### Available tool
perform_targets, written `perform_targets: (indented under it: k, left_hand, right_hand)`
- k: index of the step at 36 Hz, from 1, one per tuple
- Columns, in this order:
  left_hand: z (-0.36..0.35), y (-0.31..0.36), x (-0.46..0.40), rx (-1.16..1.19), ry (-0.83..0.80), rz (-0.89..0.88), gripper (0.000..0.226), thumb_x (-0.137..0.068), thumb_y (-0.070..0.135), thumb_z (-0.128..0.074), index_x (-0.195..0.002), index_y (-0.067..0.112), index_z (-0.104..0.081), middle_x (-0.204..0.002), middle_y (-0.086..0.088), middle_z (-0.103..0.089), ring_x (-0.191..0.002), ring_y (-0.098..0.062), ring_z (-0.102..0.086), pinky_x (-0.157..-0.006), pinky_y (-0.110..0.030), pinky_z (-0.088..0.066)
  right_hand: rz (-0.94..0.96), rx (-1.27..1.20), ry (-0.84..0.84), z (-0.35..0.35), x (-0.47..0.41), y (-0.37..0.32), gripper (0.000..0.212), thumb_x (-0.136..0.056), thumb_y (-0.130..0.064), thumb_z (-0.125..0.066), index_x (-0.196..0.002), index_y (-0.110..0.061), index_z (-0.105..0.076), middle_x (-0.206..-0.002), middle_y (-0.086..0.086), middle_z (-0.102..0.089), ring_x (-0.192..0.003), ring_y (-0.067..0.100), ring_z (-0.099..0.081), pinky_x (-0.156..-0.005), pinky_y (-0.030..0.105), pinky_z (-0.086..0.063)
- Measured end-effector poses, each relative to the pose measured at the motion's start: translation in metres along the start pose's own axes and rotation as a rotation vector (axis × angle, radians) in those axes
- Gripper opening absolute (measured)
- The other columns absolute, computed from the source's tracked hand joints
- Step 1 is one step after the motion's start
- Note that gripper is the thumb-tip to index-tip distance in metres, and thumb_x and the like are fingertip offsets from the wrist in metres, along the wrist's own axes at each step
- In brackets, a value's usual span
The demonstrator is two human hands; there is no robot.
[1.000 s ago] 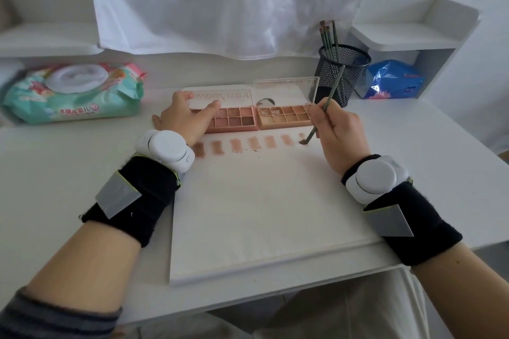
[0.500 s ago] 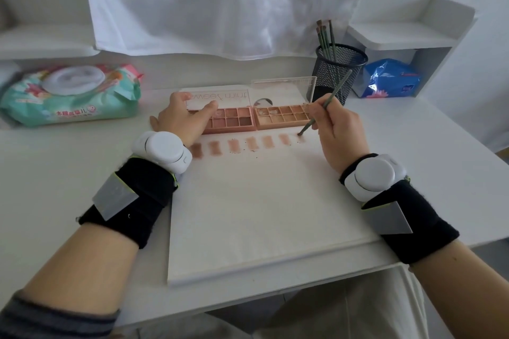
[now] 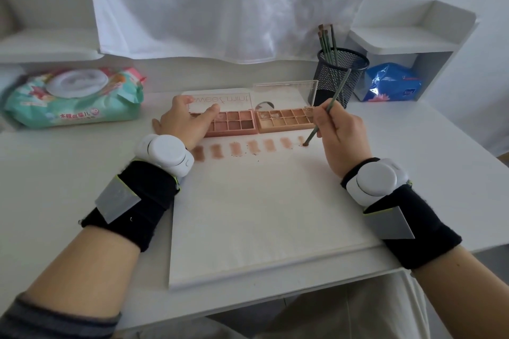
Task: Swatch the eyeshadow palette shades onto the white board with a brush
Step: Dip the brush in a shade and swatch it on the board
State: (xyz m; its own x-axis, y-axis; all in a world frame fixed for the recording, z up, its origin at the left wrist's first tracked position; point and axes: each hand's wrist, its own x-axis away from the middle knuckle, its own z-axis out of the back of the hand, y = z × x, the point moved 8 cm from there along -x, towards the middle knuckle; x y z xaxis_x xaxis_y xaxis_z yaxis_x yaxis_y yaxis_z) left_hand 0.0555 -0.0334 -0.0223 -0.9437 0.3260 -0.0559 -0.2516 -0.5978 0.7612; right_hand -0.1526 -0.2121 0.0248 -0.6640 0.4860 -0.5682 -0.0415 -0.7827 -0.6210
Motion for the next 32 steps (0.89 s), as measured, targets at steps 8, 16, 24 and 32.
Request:
perform_targets:
  k: [8, 16, 24, 32]
  left_hand:
    - [-0.0004, 0.0000, -0.0005, 0.003, -0.005, -0.001, 0.057, -0.085, 0.053, -0.056, -0.128, 0.018, -0.043, -0.124, -0.002, -0.058, -0.127, -0.024, -0.045, -0.115, -0.039, -0.008]
    - [-0.0008, -0.0005, -0.0008, 0.006, -0.007, 0.002, 0.058, -0.085, 0.053, -0.056, -0.129, 0.018, -0.042, -0.126, -0.003, -0.057, -0.128, -0.024, -0.043, -0.115, -0.039, -0.004]
    - [-0.0004, -0.0004, -0.0007, -0.003, -0.004, 0.000, 0.057, -0.085, 0.052, -0.055, -0.129, 0.018, -0.043, -0.128, -0.004, -0.057, -0.129, -0.025, -0.043, -0.116, -0.040, -0.005]
    - [0.0002, -0.0006, -0.0007, -0.001, 0.002, 0.000, 0.057, -0.085, 0.052, -0.056, -0.129, 0.018, -0.043, -0.128, -0.004, -0.056, -0.129, -0.025, -0.042, -0.116, -0.042, -0.007]
  right_hand:
    - [-0.009, -0.014, 0.033, 0.0034, -0.0009, 0.0011, 0.017, -0.094, -0.026, -0.041, -0.083, -0.017, -0.051, -0.063, -0.017, -0.050, -0.059, 0.005, -0.050, -0.060, 0.022, -0.041]
    - [0.010, 0.020, -0.026, -0.0041, -0.0010, 0.0010, 0.023, -0.096, -0.021, -0.044, -0.085, -0.004, -0.055, -0.065, 0.005, -0.057, -0.063, 0.030, -0.053, -0.062, 0.041, -0.046]
    - [-0.006, 0.004, -0.007, -0.0014, -0.0007, 0.0002, 0.015, -0.096, -0.016, -0.046, -0.085, -0.011, -0.054, -0.063, -0.010, -0.053, -0.061, 0.022, -0.053, -0.061, 0.034, -0.045]
    - [-0.009, 0.006, 0.004, 0.0008, 0.0006, -0.0014, 0.021, -0.097, -0.019, -0.044, -0.081, -0.007, -0.052, -0.060, -0.002, -0.052, -0.059, 0.026, -0.052, -0.060, 0.037, -0.042]
